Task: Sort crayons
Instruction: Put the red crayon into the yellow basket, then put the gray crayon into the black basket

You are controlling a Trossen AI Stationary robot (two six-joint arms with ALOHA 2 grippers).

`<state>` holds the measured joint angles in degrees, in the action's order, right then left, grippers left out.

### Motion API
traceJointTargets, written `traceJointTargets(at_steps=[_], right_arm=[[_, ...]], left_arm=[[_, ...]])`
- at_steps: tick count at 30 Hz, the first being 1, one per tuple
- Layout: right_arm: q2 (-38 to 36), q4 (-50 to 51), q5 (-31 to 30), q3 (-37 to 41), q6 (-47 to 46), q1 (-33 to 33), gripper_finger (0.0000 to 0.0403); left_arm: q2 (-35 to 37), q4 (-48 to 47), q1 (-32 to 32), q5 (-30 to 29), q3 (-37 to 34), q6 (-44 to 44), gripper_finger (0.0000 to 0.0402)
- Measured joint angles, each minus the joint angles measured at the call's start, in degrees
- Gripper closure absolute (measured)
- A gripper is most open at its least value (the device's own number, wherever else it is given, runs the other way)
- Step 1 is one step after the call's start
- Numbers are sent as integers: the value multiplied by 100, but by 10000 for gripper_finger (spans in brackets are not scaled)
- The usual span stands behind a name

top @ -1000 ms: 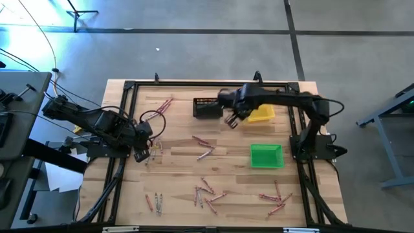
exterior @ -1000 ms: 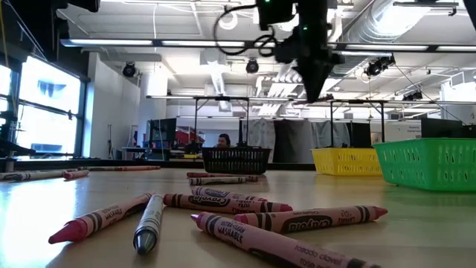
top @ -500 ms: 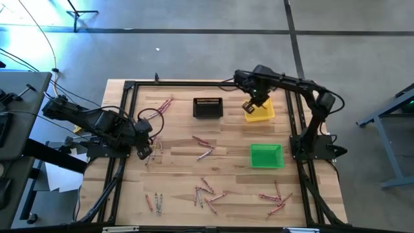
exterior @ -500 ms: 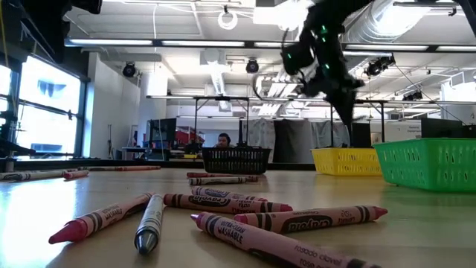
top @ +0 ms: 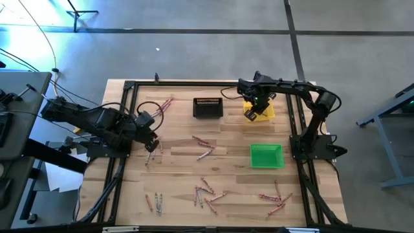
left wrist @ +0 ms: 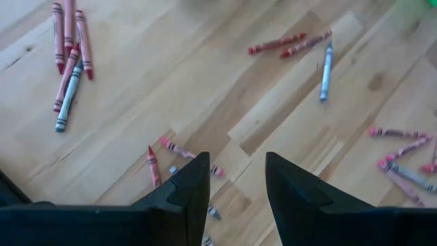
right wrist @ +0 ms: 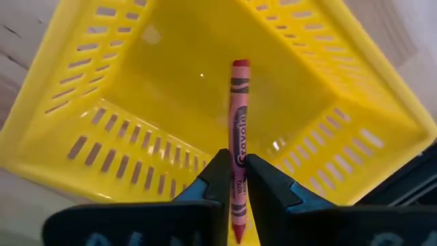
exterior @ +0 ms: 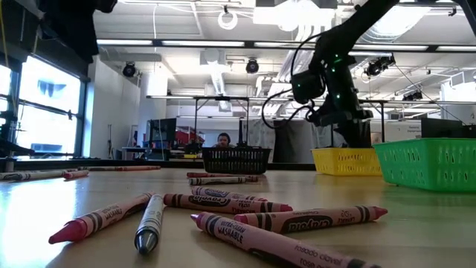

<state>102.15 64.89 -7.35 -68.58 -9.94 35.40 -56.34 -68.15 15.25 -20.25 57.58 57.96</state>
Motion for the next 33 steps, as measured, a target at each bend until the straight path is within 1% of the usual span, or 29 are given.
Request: traceJointTargets(at_steps=[5,9,12,16,20,24,28,30,33], right_arm=[[-50,-42,-145,-1,111,-2,316],[-324,120,-109,-36,-96,-8,295],[-739,383,-118,-237,-375,-34,295],[-1554,421,-121,-611,-823,-158,302],[-2353,380,-121,-970,-1359,-376,306],[-2975,340,-140,-1232,-1902,-655,306],[-3416,225,-401,-1322,-2349,-1061,306],[-3548,225,-598,-1322,-2527,-1260,306],[-3639,224,-740,-1322,-2759,-1481,306]], left_arm=[[-1,13,-224,0,0,-1,275],[-1,-33,-424,-2,0,-33,275],[-6,-74,-647,-73,-97,-40,275],[-87,-104,-1069,-144,-421,-19,275],[-222,-95,-1514,-127,-848,-309,275],[-385,-89,-2022,-114,-1298,-643,275],[-654,-11,-2632,-91,-1672,-1014,275],[-827,227,-2969,-94,-1796,-1263,275],[-1159,610,-3443,-98,-1843,-1899,275]])
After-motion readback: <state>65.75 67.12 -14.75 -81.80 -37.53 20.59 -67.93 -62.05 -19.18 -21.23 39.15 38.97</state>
